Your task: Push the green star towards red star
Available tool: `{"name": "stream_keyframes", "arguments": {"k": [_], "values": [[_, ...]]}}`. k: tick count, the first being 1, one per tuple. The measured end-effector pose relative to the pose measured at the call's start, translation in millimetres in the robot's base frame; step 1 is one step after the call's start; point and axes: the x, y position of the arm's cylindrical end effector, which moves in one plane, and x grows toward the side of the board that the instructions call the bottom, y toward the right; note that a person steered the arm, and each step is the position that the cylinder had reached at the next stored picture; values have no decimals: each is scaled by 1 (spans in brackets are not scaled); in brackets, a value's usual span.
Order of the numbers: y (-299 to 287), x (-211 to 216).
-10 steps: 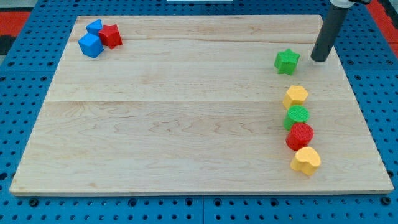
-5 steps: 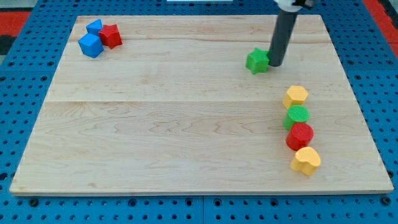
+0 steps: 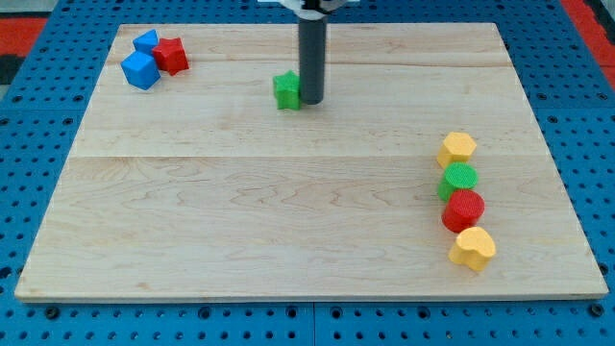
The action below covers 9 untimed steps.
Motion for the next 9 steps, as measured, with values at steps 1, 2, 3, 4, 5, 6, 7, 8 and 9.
{"name": "stream_keyframes", "arguments": {"k": [1,2,3,4,5,6,7,8,9], "values": [[-24,0],[-40,-7],[-41,-20],[-47,-31],[-71,-31],[-88,-31],[-100,-37],[-112,-45],[-127,-52]]}}
